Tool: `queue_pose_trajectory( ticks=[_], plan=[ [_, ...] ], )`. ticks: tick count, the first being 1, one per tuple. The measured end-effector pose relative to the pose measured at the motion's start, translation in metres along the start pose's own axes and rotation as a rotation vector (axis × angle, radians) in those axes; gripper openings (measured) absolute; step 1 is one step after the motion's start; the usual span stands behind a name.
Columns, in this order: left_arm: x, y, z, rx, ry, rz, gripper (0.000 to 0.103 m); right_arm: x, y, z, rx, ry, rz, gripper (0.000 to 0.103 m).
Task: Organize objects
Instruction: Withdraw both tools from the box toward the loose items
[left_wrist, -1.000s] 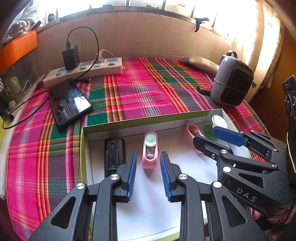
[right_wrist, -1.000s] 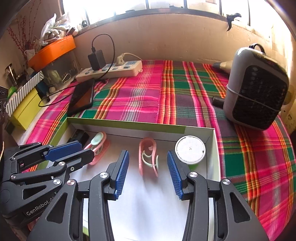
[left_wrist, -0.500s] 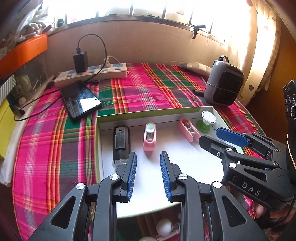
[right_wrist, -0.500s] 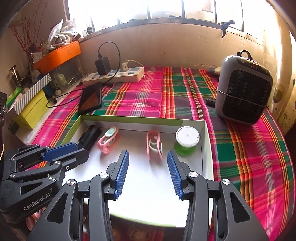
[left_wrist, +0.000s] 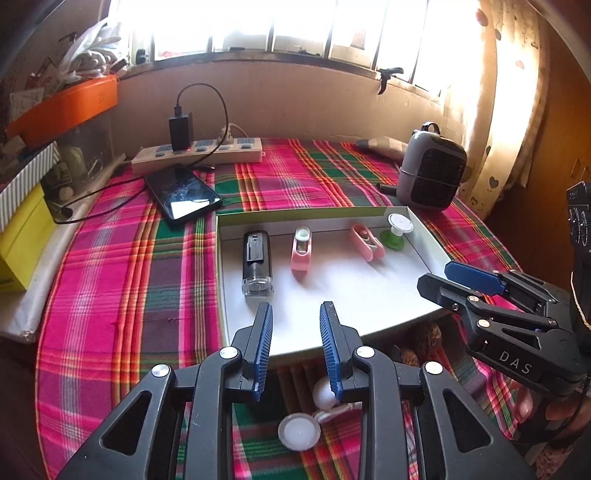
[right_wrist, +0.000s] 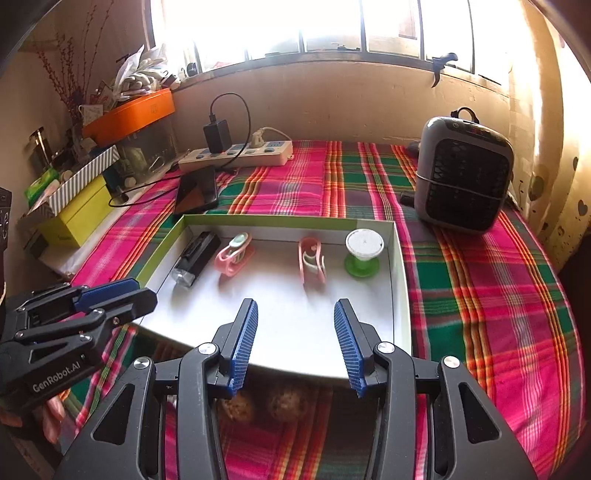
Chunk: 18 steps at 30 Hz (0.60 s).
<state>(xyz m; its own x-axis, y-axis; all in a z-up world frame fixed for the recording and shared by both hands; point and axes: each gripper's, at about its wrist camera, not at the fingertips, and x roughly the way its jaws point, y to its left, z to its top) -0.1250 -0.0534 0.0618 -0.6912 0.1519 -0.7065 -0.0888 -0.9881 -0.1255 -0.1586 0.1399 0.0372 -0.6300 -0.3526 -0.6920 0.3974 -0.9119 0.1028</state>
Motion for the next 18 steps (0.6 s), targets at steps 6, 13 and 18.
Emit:
queue_pose_trajectory(
  ticks=[6,13,18],
  plan=[
    [-0.014,0.003,-0.017,0.003,-0.010,-0.009,0.025,-0.012,-0.001,-0.017,0.011,-0.010,0.002,0.045],
    [-0.023,0.010,-0.042,-0.022,0.010,-0.043,0.032,-0.026,-0.006,-0.031,0.022,-0.029,-0.013,0.045],
    [-0.019,0.012,-0.060,-0.032,0.042,-0.061,0.032,-0.028,-0.010,-0.043,0.030,-0.028,-0.029,0.045]
  ],
)
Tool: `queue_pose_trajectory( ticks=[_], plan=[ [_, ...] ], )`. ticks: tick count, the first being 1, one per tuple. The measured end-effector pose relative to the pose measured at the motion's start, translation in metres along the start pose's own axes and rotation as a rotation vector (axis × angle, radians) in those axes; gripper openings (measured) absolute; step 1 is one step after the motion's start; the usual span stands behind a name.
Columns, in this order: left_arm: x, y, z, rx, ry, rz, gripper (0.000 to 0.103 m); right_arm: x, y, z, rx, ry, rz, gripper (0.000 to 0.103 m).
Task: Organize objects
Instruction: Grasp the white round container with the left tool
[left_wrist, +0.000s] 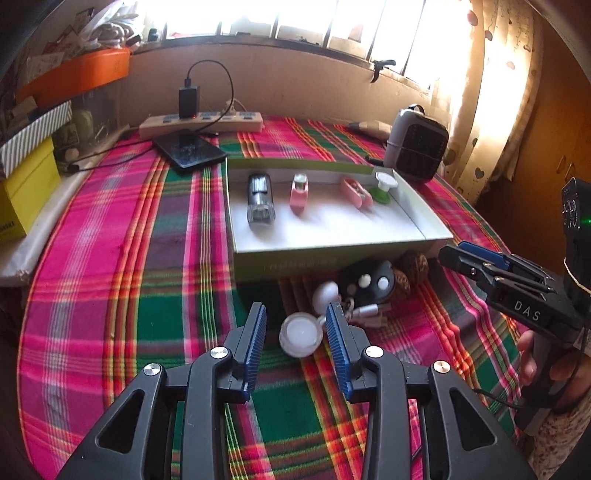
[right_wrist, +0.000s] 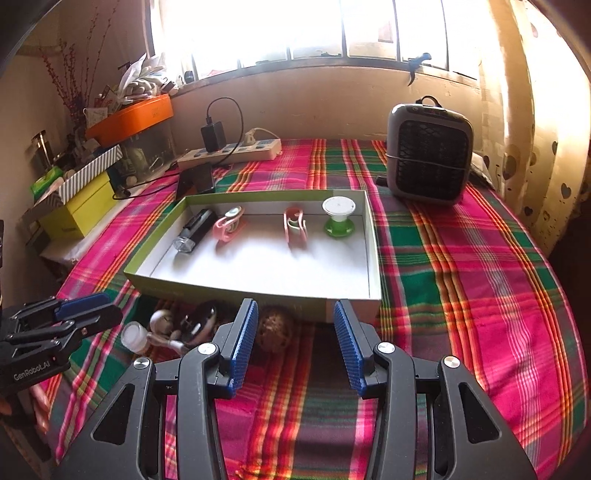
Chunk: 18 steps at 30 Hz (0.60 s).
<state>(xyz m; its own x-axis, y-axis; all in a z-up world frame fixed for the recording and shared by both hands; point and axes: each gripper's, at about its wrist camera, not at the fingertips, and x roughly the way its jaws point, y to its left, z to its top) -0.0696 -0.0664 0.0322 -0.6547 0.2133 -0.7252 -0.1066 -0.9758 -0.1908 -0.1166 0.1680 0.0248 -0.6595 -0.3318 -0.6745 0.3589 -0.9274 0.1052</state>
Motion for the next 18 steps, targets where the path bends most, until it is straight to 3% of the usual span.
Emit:
queue_pose_trajectory(
  ticks=[6,10,18],
  plan=[
    [0.004,0.001,-0.011,-0.008,0.016,-0.019,0.032,0.001,-0.011,-0.014,0.034,0.023,-0.009,0.045],
    [0.008,0.000,-0.014,-0.007,0.030,-0.022,0.032,0.001,-0.015,-0.016,0.048,0.026,-0.007,0.052],
    [0.017,0.000,-0.015,-0.019,0.049,-0.037,0.032,0.007,-0.012,-0.014,0.057,0.040,0.021,0.052]
  ],
)
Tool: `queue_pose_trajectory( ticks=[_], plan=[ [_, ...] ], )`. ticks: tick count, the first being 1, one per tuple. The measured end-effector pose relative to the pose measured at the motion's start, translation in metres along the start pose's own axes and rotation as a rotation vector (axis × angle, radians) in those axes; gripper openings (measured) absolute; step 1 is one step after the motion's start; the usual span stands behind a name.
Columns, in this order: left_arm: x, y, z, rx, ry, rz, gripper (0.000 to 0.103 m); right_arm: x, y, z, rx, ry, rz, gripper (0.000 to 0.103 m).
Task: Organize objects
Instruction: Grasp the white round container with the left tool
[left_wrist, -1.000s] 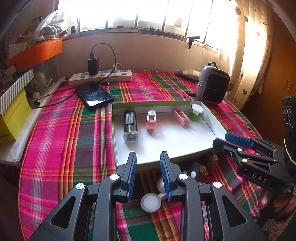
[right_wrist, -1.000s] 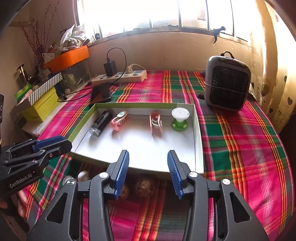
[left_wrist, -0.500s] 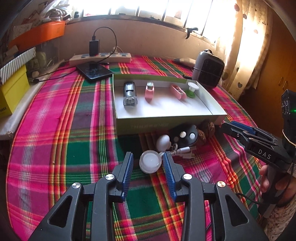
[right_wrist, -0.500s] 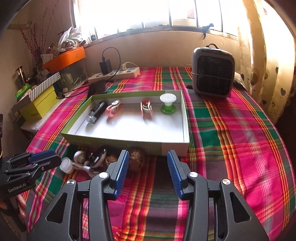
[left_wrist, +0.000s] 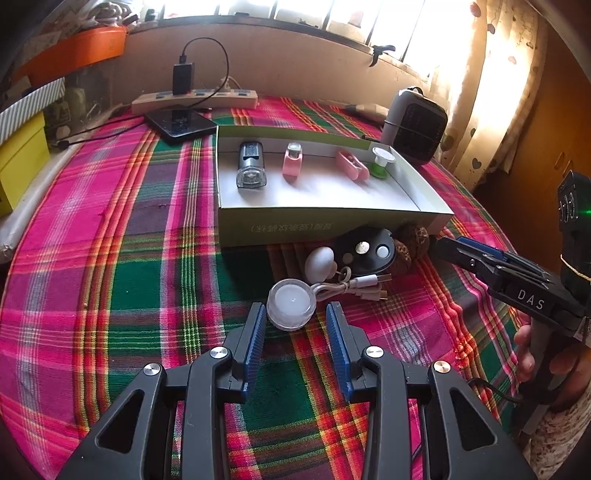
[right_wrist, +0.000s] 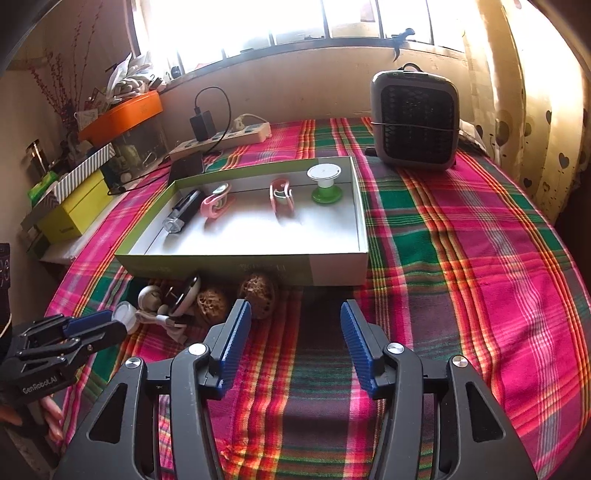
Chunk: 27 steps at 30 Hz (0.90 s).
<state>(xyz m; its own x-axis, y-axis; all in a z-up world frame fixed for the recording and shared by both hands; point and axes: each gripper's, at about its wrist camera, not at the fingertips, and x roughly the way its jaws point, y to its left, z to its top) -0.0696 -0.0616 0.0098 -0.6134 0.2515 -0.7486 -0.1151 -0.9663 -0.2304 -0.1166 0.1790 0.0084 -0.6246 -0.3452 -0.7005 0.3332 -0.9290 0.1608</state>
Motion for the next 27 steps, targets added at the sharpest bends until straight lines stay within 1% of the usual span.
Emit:
queue_pose_trajectory(
  ticks=[9,13,19,24,27],
  plan=[
    [0.002,0.000,0.000,0.001,-0.013,-0.011,0.032,0.013,0.008,0.006,0.010,0.019,0.030,0.052],
    [0.004,0.001,-0.001,-0.006,-0.017,-0.021,0.032,0.018,0.007,0.008,0.020,0.030,0.026,0.052],
    [0.005,0.004,0.001,-0.021,-0.018,-0.038,0.032,0.025,0.012,0.009,0.010,0.047,0.005,0.052],
    [0.005,0.004,0.001,-0.021,-0.018,-0.038,0.032,0.027,0.010,0.008,0.021,0.056,-0.005,0.052],
    [0.005,0.005,0.001,-0.021,-0.019,-0.038,0.032,0.028,0.008,0.008,0.024,0.067,-0.036,0.052]
  ],
)
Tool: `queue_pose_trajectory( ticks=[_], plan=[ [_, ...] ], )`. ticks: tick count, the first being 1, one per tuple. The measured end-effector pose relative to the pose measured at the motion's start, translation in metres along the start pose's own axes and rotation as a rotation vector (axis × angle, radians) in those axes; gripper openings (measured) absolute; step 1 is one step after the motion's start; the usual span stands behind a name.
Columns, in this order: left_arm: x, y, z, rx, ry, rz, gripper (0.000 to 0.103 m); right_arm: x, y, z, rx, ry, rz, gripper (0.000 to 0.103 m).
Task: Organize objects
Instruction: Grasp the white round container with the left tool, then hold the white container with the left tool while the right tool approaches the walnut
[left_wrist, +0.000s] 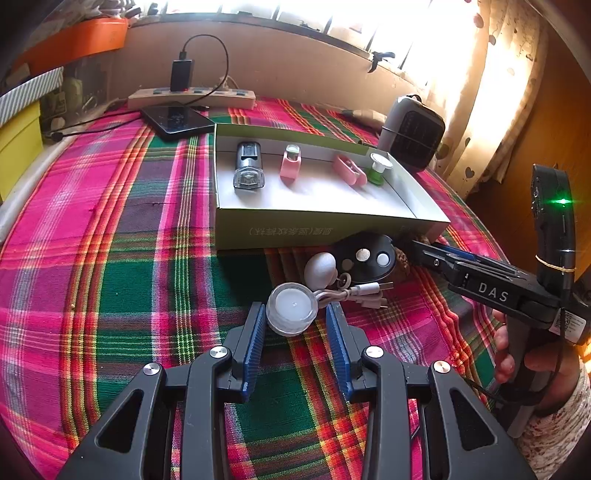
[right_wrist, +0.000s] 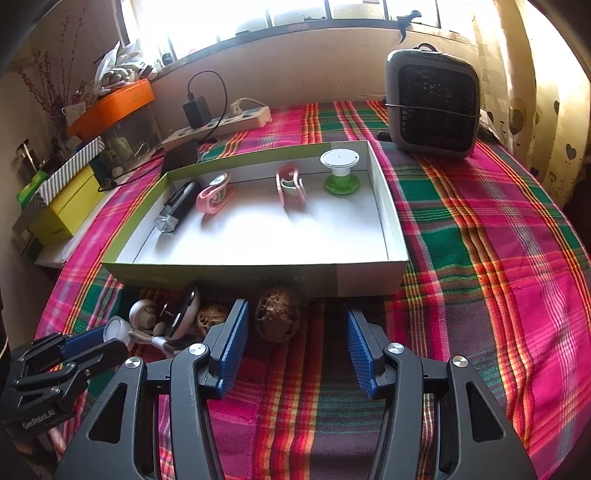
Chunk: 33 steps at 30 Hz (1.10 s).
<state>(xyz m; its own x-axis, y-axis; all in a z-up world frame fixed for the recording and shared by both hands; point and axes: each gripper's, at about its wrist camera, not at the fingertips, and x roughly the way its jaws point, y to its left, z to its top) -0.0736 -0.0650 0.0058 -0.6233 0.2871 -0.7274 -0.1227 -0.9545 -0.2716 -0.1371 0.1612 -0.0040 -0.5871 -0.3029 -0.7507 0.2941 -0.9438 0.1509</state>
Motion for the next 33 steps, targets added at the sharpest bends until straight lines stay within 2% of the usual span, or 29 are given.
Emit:
queue_pose_trajectory(
  ticks=[6,17,22,28,33],
  plan=[
    [0.000,0.000,0.000,0.001,0.000,0.001,0.032,0.001,-0.006,0.000,0.025,0.008,-0.006,0.052],
    [0.005,-0.004,0.004,0.023,0.005,0.025,0.032,0.004,0.001,0.000,-0.008,0.014,-0.035,0.052],
    [0.007,-0.005,0.006,0.021,0.006,0.026,0.032,0.003,-0.002,0.001,0.006,0.011,-0.034,0.048],
    [0.012,-0.011,0.011,0.044,0.010,0.061,0.032,0.002,-0.006,0.002,0.022,0.008,-0.027,0.044],
    [0.011,-0.006,0.011,0.023,0.006,0.047,0.031,0.002,-0.008,0.002,0.036,0.005,-0.024,0.038]
  ],
)
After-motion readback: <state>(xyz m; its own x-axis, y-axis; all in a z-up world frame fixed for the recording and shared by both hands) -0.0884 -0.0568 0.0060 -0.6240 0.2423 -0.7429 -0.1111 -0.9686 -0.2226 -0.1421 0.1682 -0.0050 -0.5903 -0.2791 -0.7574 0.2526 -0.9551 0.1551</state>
